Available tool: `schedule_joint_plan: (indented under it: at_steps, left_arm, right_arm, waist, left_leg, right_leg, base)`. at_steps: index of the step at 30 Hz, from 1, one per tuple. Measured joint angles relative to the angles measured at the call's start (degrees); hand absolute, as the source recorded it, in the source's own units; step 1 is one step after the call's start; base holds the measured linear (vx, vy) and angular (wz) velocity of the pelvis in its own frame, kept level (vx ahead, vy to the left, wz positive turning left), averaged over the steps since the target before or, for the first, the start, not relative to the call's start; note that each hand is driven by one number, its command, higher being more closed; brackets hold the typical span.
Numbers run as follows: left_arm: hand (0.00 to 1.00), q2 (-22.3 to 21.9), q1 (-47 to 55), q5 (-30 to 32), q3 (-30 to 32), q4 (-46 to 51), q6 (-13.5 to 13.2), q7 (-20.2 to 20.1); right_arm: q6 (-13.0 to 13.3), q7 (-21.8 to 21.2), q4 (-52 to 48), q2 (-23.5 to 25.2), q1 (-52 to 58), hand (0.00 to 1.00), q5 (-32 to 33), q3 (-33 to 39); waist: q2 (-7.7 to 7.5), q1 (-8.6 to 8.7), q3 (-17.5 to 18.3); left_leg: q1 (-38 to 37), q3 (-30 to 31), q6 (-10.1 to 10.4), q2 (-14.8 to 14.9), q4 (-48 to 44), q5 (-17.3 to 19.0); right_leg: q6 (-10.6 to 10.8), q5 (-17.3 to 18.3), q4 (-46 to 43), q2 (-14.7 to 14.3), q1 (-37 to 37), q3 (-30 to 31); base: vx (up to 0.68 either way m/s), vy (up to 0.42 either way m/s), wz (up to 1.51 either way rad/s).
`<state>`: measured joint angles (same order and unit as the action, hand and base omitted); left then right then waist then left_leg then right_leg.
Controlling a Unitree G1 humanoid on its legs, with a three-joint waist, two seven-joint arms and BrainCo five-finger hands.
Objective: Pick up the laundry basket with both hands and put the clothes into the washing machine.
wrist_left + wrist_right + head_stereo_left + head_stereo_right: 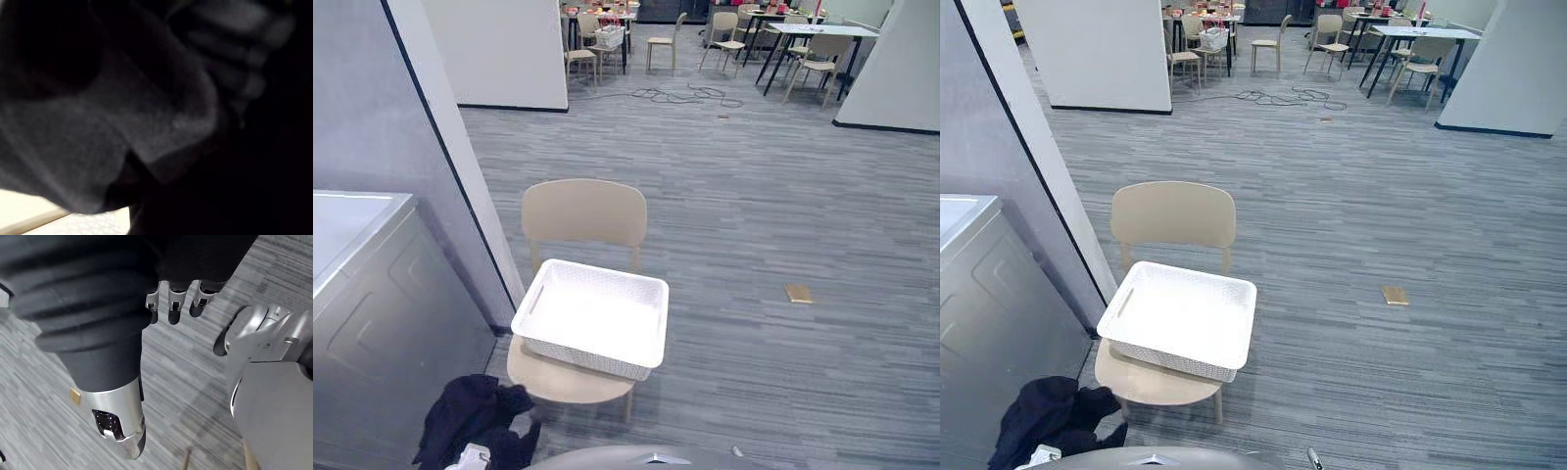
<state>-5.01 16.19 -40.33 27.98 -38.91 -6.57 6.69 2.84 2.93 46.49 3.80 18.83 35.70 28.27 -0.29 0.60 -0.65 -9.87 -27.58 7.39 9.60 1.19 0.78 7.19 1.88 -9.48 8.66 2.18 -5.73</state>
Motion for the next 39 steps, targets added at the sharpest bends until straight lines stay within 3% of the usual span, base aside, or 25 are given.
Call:
schedule_joint_plan:
  at_steps: [7,10,14,19,20,21,24,26,27,28,29,30,31,32,36,37,38,39]
  left_arm:
    - [1.00,-0.1,-2.4,0.6,-1.0,-6.6,0.5,-1.6]
    - [1.00,-0.2,-2.9,0.6,-1.2,-7.9,0.5,-2.1]
    - [1.00,-0.1,-4.2,0.5,-2.9,-8.5,0.5,-2.2]
    - [1.00,0.4,-3.3,-0.1,-10.8,-2.7,0.5,-2.6]
    - [1.00,1.0,-3.2,-0.1,-11.5,-1.6,0.5,-3.1]
    - [1.00,1.1,-2.9,-0.1,-12.6,-0.5,0.5,-3.4]
    - [1.00,1.2,-2.6,-0.1,-15.3,0.1,0.4,-3.8]
    - [1.00,1.2,-3.7,-0.1,-17.2,0.2,0.5,-3.8]
    - [1.00,1.2,-5.1,-0.1,-18.3,0.3,0.5,-4.0]
    - [1.00,1.3,-5.9,-0.1,-18.5,0.3,0.5,-4.1]
    - [1.00,2.3,-6.2,-0.2,-19.3,0.4,0.5,-4.1]
    - [1.00,4.6,-6.2,-0.1,-19.8,0.5,0.5,-4.1]
    - [1.00,5.6,-6.1,-0.1,-20.3,0.7,0.5,-4.1]
    - [1.00,7.2,-5.6,-0.1,-21.0,1.9,0.5,-4.1]
    - [1.00,9.8,-6.5,0.0,-22.6,2.8,0.4,-4.2]
    - [1.00,9.9,-6.7,0.1,-24.4,2.7,0.4,-4.2]
    - [1.00,9.3,-7.1,0.9,-26.2,2.4,0.5,-4.4]
    - [1.00,9.1,-7.0,1.4,-27.0,2.2,0.5,-4.5]
  right_arm:
    - [0.1,0.3,4.5,-0.4,-2.8,0.00,0.4,0.1]
    - [0.7,0.2,5.8,-0.4,-4.7,0.00,0.2,0.4]
    - [0.7,0.2,6.3,-0.7,-6.9,0.00,-0.7,1.1]
    - [0.7,0.6,6.3,-3.2,-9.4,0.00,-4.6,0.9]
    - [0.9,1.1,6.5,-3.4,-10.2,0.00,-4.6,1.0]
    - [0.9,1.3,6.9,-3.9,-10.3,0.00,-4.6,1.1]
    - [1.0,1.5,7.4,-4.5,-10.0,0.00,-4.7,1.7]
    - [1.0,1.5,9.2,-4.7,-9.9,0.00,-5.4,1.6]
    - [0.9,1.5,10.5,-4.7,-10.2,0.00,-6.3,1.6]
    - [0.6,1.5,11.5,-4.8,-10.5,0.00,-6.5,1.8]
    - [0.3,1.5,13.9,-3.4,-11.0,0.00,-6.8,1.6]
    - [0.0,1.5,15.4,-2.7,-11.1,0.00,-6.5,1.4]
    - [-0.1,1.5,15.4,-2.7,-11.1,0.00,-6.5,1.2]
    - [-0.2,1.6,15.4,-2.8,-11.0,0.00,-6.5,1.1]
    - [-0.1,1.5,15.1,-3.8,-13.0,0.00,-6.4,-1.2]
    - [-0.1,1.6,15.1,-4.5,-13.8,0.00,-6.4,-1.2]
    - [-0.2,2.4,14.9,-5.5,-14.4,0.00,-6.4,-1.0]
    - [-0.3,2.7,14.9,-6.0,-14.6,0.00,-6.4,-1.1]
  waist:
    - [0.06,0.18,-0.3]
    - [0.29,0.19,-2.2]
    - [0.45,0.20,-3.5]
    - [0.39,0.09,-5.4]
    - [0.42,0.32,-5.5]
    - [0.84,0.49,-5.4]
    - [0.88,1.95,-5.4]
    - [0.90,3.47,-5.2]
    - [0.64,3.85,-5.4]
    - [0.74,3.83,-5.3]
    - [-0.25,4.26,-5.2]
    - [-1.80,4.49,-4.3]
    - [-2.06,4.49,-4.1]
    - [-2.18,3.93,-4.1]
    - [-1.82,2.85,-3.5]
    - [-0.53,2.66,-3.6]
    - [0.81,2.82,-3.2]
    - [1.33,2.85,-3.0]
  left_leg:
    - [-0.4,-0.8,0.3,-0.6,-0.2,0.5]
    - [-0.7,-0.5,0.4,-0.1,-1.4,0.9]
    - [3.6,3.8,-0.2,0.8,-6.4,1.5]
    - [8.2,10.3,-1.2,-0.2,-7.9,1.2]
    - [9.4,9.2,-2.1,0.6,-10.7,1.9]
    - [11.5,7.5,-4.7,3.3,-18.8,5.0]
    - [12.0,8.2,-4.7,8.8,-30.6,7.3]
    - [12.6,9.9,-5.0,12.2,-30.8,6.9]
    - [13.0,10.6,-4.1,13.2,-28.5,7.2]
    - [13.2,10.4,-1.0,11.3,-27.0,9.2]
    - [14.7,10.8,1.1,9.4,-26.7,10.5]
    - [16.5,12.2,1.3,8.2,-26.9,10.6]
    - [17.1,12.7,1.7,7.9,-27.1,10.8]
    - [17.9,13.4,3.0,7.4,-27.7,11.7]
    - [22.7,13.8,1.9,5.9,-32.4,14.2]
    - [24.0,13.5,1.4,5.2,-32.4,15.4]
    - [24.4,13.2,0.9,4.4,-31.1,15.7]
    - [24.3,13.1,0.5,3.9,-29.9,15.5]
  right_leg:
    - [0.4,2.0,-3.7,0.0,1.9,1.7]
    - [0.1,3.3,-5.4,-0.1,1.8,1.6]
    - [-0.6,4.3,-6.4,0.4,1.8,-1.7]
    - [-1.4,8.5,-13.3,5.6,4.0,-9.1]
    - [-1.0,7.9,-13.3,6.4,4.3,-9.9]
    - [-0.9,7.6,-13.4,7.0,3.9,-11.6]
    - [0.2,6.9,-14.0,9.5,3.1,-14.5]
    - [2.1,5.6,-14.4,11.7,3.7,-16.7]
    - [3.4,4.5,-14.8,13.6,4.3,-18.1]
    - [3.9,3.5,-14.7,14.4,4.5,-18.5]
    - [3.2,3.0,-12.3,14.3,4.5,-17.1]
    - [2.0,1.9,-7.7,12.6,3.2,-14.6]
    - [1.3,0.4,-5.8,12.0,2.2,-14.2]
    - [1.7,-2.9,-2.7,11.9,1.1,-14.1]
    - [3.8,-8.7,1.4,13.9,1.4,-15.2]
    - [2.6,-10.9,1.0,14.9,2.7,-14.9]
    - [-1.3,-13.9,0.0,15.5,4.7,-14.6]
    - [-3.7,-15.9,-0.5,15.7,5.7,-14.3]
  base:
    - [0.07,0.001,-0.05]
    - [0.04,-0.040,0.03]
    - [-0.01,-0.067,0.41]
    - [-0.07,-0.041,0.80]
    - [-0.07,-0.025,0.64]
    - [-0.02,-0.009,0.55]
    - [-0.06,0.128,0.66]
    - [-0.05,0.352,0.87]
    - [-0.07,0.441,0.98]
    - [-0.09,0.534,1.06]
    - [-0.09,0.426,0.96]
    - [-0.08,0.356,0.84]
    - [-0.06,0.237,0.64]
    - [-0.06,0.287,0.38]
    - [-0.10,0.223,0.07]
    - [-0.25,0.281,0.04]
    - [-0.20,0.198,0.05]
    - [-0.15,0.206,0.02]
